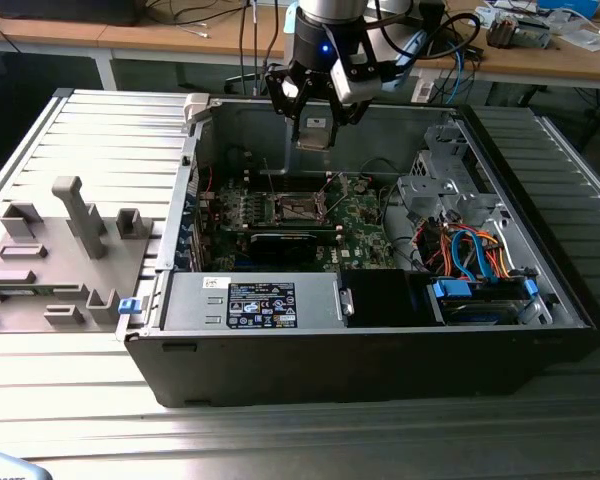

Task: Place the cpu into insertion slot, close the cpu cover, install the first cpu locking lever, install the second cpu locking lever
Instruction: 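Place the cpu into insertion slot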

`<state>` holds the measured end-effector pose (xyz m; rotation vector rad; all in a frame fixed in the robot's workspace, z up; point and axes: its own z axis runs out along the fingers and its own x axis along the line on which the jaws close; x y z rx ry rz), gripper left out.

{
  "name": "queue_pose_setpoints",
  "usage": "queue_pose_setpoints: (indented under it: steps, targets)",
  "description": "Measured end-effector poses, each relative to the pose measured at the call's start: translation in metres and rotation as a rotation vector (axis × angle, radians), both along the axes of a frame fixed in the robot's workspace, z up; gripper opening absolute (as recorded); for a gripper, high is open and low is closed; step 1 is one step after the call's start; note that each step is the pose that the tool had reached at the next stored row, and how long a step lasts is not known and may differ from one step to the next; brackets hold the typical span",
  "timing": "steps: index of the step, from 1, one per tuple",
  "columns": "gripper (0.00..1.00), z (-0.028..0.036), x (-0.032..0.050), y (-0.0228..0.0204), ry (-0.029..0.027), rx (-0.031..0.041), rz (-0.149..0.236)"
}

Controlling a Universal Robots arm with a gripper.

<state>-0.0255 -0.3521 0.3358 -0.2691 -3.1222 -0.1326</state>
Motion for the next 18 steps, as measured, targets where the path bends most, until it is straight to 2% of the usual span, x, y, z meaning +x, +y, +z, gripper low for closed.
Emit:
queue_pose_setpoints:
  steps: [18]
  targets:
    - [0.55, -0.0008, 0.0, 0.0, -0.0001, 0.0, -0.034]
